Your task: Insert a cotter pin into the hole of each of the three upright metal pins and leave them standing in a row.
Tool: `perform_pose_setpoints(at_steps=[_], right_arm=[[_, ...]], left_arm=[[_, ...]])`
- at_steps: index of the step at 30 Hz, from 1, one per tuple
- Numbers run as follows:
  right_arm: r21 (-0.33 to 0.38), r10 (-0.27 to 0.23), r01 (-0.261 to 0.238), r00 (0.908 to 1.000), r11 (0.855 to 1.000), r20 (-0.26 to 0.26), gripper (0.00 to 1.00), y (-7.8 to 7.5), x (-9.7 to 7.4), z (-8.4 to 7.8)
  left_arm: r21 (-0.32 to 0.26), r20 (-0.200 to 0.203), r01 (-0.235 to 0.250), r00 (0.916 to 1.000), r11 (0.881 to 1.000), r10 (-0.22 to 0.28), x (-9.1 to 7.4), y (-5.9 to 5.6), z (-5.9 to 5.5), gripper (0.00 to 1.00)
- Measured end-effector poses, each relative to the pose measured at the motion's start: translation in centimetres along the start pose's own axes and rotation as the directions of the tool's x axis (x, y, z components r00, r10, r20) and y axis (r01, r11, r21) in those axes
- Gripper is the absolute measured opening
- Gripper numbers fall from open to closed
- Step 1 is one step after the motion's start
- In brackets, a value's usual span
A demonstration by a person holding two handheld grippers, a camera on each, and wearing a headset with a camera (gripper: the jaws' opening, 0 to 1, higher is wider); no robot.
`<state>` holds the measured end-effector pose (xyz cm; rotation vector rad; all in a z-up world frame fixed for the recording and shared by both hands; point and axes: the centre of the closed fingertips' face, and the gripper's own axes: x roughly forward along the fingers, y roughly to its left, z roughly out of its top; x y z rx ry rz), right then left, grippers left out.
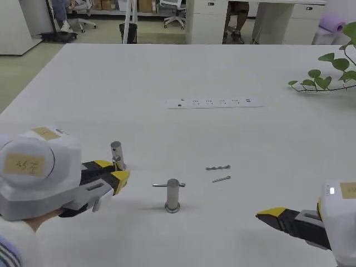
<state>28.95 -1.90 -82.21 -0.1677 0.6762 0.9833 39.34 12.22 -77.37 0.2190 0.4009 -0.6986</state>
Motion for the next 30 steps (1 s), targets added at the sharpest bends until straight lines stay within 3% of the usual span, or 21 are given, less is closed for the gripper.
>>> perform_pose_setpoints(at_steps=[4, 6, 8, 13, 14, 16, 18, 20, 22, 30], right_arm=[[-0.001, 0.005, -0.005, 1.0, 1.0, -0.006, 0.99, 0.1, -0.1, -0.2], [-0.003, 0.009, -0.009, 0.9999, 1.0, -0.008, 0.99, 0.1, -0.1, -0.3], [-0.002, 0.011, -0.011, 0.9999, 1.0, -0.008, 0.99, 0.2, -0.2, -0.3], [-0.006, 0.008, -0.008, 1.0, 1.0, -0.002, 0.99, 0.3, -0.4, -0.1], [-0.006, 0.008, -0.008, 1.0, 1.0, -0.001, 0.99, 0.3, -0.5, -0.1], [-0.009, 0.01, -0.01, 0.9999, 1.0, -0.005, 0.99, 0.3, -0.4, -0.1], [-0.014, 0.007, -0.007, 0.9999, 1.0, -0.01, 0.98, 0.3, -0.5, -0.2], [-0.014, 0.005, -0.005, 0.9999, 1.0, -0.01, 0.98, 0.4, -0.6, -0.2], [-0.012, 0.001, -0.001, 1.0, 1.0, -0.008, 0.98, 0.4, -0.6, -0.1], [0.02, 0.02, -0.019, 0.9987, 1.0, -0.047, 0.98, 0.7, -0.4, -1.4]], left_arm=[[0.017, 0.022, 0.079, 0.9966, 0.997, -0.079, -1.0, -2.6, 0.9, 0.07], [0.024, 0.012, 0.14, 0.99, 0.99, -0.14, -1.1, -4.2, 0.7, 0.07], [0.071, -0.005, 0.185, 0.9826, 0.98, -0.185, -1.1, -5.6, 0.3, 0.07], [0.106, -0.04, 0.289, 0.9573, 0.952, -0.286, -0.8, -8.5, -0.8, 0.07], [0.102, -0.046, 0.319, 0.9475, 0.942, -0.316, -0.7, -9.1, -1.1, 0.07], [0.106, -0.036, 0.335, 0.9422, 0.936, -0.333, -0.4, -9.6, -1.2, 0.07], [0.118, -0.047, 0.375, 0.927, 0.919, -0.372, -0.1, -10.6, -1.6, 0.07], [0.129, -0.066, 0.394, 0.9191, 0.91, -0.388, 0.2, -11.2, -2.1, 0.07], [0.161, -0.087, 0.399, 0.917, 0.903, -0.389, 0.6, -11.5, -2.6, 0.07], [0.159, -0.098, 0.434, 0.9008, 0.887, -0.423, 2.2, -13.1, -3.6, 0.07]])
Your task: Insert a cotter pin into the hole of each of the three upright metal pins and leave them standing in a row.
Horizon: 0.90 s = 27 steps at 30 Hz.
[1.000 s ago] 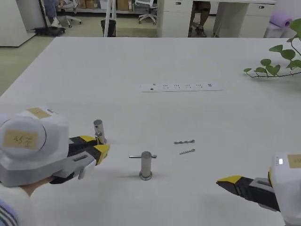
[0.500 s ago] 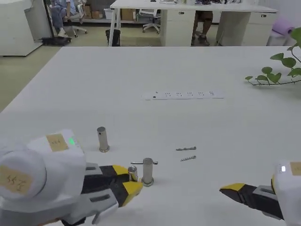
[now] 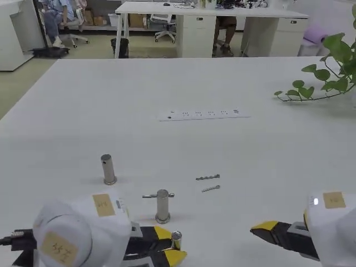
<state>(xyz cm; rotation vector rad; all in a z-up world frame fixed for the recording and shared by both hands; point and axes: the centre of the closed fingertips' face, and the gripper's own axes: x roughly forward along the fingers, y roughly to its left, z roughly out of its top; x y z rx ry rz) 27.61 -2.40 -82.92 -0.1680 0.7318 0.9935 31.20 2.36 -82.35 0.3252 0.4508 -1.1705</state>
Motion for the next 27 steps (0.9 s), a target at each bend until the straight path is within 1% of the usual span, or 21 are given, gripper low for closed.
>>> perform_pose_setpoints(at_steps=[2, 4, 7, 9, 10, 14, 17, 20, 23, 27], right_arm=[[0.007, 0.006, -0.006, 0.9999, 1.0, -0.011, 0.98, 0.0, 0.1, -0.3], [0.002, 0.004, -0.003, 0.9998, 1.0, -0.019, 0.98, 0.0, 0.1, -0.5], [0.023, -0.004, 0.004, 0.9995, 1.0, -0.031, 0.98, -0.3, 0.1, -0.9], [0.023, -0.013, 0.014, 0.9993, 1.0, -0.035, 0.98, -0.5, 0.1, -1.1], [0.021, -0.013, 0.014, 0.9992, 1.0, -0.037, 0.98, -0.5, 0.0, -1.1], [0.027, -0.014, 0.015, 0.9992, 1.0, -0.037, 0.99, -0.5, -0.1, -1.2], [0.029, -0.028, 0.029, 0.9988, 0.999, -0.039, 1.0, -0.6, -0.2, -1.3], [0.036, -0.033, 0.035, 0.9988, 0.999, -0.037, 1.0, -0.7, -0.4, -1.3], [0.038, -0.036, 0.037, 0.9986, 0.999, -0.039, 1.0, -0.7, -0.5, -1.4], [0.039, -0.038, 0.039, 0.9986, 0.998, -0.038, 1.0, -0.7, -0.6, -1.4]], left_arm=[[0.008, -0.006, -0.011, 0.9999, 1.0, 0.011, 0.4, 0.1, -0.1, 0.07], [0.008, -0.009, -0.01, 0.9999, 1.0, 0.01, 0.6, 0.1, -0.3, 0.07], [0.013, -0.013, -0.001, 0.9999, 1.0, 0.002, 1.1, 0.1, -0.6, 0.07], [0.007, -0.013, -0.002, 0.9999, 1.0, 0.002, 1.3, 0.1, -0.8, 0.07], [0.003, -0.007, -0.004, 1.0, 1.0, 0.004, 1.3, 0.1, -0.8, 0.07], [-0.002, -0.003, 0.005, 1.0, 1.0, -0.005, 1.5, -0.2, -1.0, 0.07], [-0.018, 0.005, 0.001, 1.0, 1.0, -0.001, 1.6, -0.2, -1.2, 0.07], [-0.018, 0.019, 0.003, 0.9998, 1.0, -0.003, 1.6, -0.3, -1.1, 0.07], [-0.018, 0.025, 0.004, 0.9997, 1.0, -0.004, 1.5, -0.4, -1.1, 0.07], [-0.032, 0.029, 0.002, 0.9996, 1.0, -0.001, 1.5, -0.4, -1.1, 0.07]])
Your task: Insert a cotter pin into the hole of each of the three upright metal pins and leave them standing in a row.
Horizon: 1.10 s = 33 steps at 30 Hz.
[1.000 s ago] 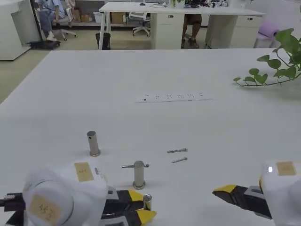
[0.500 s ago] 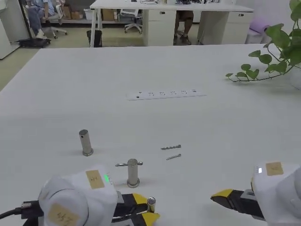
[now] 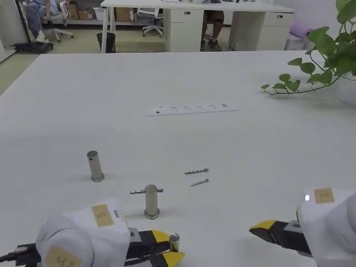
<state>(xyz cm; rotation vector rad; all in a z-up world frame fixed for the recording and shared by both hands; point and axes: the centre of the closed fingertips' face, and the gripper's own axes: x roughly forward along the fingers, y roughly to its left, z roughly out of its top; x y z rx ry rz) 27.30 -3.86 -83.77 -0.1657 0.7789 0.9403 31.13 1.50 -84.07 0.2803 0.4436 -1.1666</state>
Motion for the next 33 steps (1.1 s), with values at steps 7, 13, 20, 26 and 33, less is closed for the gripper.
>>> perform_pose_setpoints(at_steps=[7, 13, 20, 26, 33], right_arm=[[0.001, -0.027, 0.027, 0.9995, 1.0, 0.018, 0.99, -0.5, -0.5, 0.5], [0.002, -0.021, 0.021, 0.999, 1.0, 0.04, 0.99, -0.7, -0.9, 1.2], [0.019, -0.032, 0.031, 0.998, 0.999, 0.055, 0.99, -1.2, -1.7, 1.3], [0.046, -0.058, 0.054, 0.9942, 0.997, 0.091, 0.98, -2.4, -2.2, 1.8], [-0.061, -0.059, 0.06, 0.9981, 0.996, 0.02, 0.93, -3.7, -2.8, 2.2]], left_arm=[[-0.061, 0.021, -0.006, 0.9997, 0.998, 0.007, -0.2, -0.1, 0.3, 0.25], [-0.084, 0.035, 0.009, 0.9994, 0.996, -0.006, -1.5, -0.6, 0.5, 0.43], [-0.105, 0.023, 0.009, 0.9997, 0.994, -0.006, -2.9, -1.1, -0.2, 0.79], [-0.17, 0.018, -0.014, 0.9997, 0.985, 0.018, -3.8, -1.1, -1.2, 0.99], [-0.198, 0.01, -0.037, 0.9992, 0.979, 0.04, -4.5, -1.8, -1.5, 0.99]])
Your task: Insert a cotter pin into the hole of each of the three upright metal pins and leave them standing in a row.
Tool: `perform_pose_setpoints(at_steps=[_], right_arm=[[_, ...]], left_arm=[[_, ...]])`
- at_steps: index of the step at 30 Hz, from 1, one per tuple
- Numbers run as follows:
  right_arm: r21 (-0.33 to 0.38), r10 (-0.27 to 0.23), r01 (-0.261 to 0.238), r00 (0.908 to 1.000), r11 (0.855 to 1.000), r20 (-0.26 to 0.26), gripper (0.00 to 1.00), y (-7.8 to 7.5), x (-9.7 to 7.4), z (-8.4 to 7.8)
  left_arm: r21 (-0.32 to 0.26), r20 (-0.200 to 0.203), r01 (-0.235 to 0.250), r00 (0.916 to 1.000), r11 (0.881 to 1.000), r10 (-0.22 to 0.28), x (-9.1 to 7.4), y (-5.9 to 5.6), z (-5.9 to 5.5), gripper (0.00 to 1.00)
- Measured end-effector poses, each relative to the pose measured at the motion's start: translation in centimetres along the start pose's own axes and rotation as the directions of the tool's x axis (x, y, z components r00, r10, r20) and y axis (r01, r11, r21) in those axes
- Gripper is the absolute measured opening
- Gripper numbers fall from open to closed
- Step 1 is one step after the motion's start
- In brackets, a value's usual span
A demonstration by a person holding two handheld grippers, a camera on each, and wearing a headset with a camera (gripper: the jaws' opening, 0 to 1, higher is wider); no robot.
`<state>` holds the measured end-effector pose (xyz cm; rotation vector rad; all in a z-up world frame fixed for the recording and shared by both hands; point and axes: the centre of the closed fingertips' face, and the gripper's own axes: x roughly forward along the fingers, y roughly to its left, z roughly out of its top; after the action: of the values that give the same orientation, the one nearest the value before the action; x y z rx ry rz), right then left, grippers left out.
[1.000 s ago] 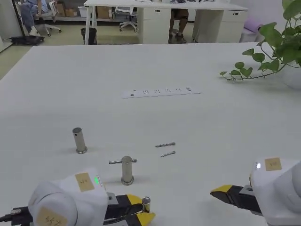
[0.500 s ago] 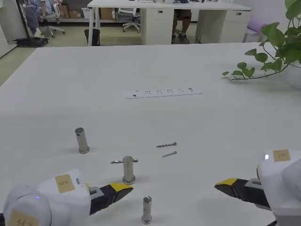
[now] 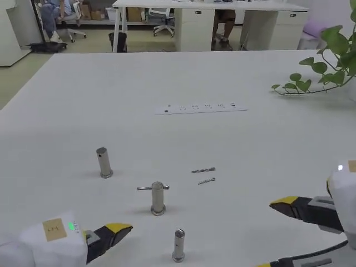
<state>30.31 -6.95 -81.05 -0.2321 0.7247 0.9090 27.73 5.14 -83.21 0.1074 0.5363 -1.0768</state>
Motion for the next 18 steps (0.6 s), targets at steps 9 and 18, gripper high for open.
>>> perform_pose_setpoints(at_steps=[9, 18], right_arm=[[-0.141, 0.103, -0.117, 0.9897, 0.983, -0.099, 0.75, -1.7, 1.1, 1.4], [-0.272, 0.149, -0.206, 0.965, 0.94, -0.215, 0.66, -3.6, 4.8, 3.1]], left_arm=[[-0.046, 0.006, -0.041, 0.9991, 0.998, 0.041, -0.7, 0.2, -0.7, 0.99], [-0.095, 0.008, -0.064, 0.9979, 0.993, 0.065, -1.7, 0.0, -1.0, 0.99]])
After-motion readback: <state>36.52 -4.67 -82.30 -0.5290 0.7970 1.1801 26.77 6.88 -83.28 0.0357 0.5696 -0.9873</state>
